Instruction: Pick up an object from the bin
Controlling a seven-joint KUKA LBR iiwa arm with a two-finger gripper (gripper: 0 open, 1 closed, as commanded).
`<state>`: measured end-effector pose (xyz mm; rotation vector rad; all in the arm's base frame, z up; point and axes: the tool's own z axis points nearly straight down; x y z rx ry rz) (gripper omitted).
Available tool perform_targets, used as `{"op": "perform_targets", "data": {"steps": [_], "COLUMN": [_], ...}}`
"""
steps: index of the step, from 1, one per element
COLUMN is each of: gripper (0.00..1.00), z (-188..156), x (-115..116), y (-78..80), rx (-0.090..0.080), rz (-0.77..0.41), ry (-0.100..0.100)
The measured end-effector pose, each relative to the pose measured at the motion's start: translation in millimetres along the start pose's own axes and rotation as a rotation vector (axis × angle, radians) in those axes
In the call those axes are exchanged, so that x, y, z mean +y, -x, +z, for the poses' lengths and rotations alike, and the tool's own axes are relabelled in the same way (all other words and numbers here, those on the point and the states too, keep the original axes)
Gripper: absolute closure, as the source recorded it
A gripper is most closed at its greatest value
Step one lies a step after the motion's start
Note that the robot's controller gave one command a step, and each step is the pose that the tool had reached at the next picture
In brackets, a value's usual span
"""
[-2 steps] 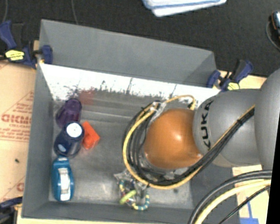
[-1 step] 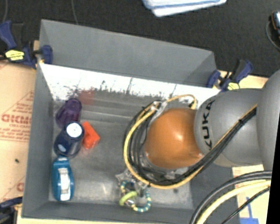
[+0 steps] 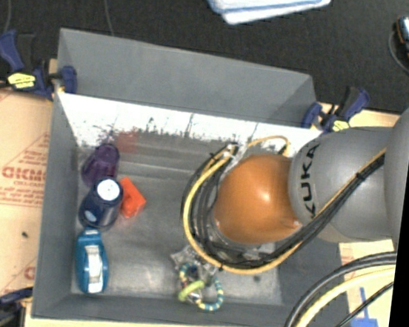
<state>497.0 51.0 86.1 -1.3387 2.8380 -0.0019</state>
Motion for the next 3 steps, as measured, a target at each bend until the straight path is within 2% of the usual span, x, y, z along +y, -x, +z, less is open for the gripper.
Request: {"op": "perform_targets", "data": {"steps": [3], "gripper": [1.0], "z": [-54], "x": [0], "y": [0.3], "rx": [0.001], "rz": [0.001], "ry": [0.001]}}
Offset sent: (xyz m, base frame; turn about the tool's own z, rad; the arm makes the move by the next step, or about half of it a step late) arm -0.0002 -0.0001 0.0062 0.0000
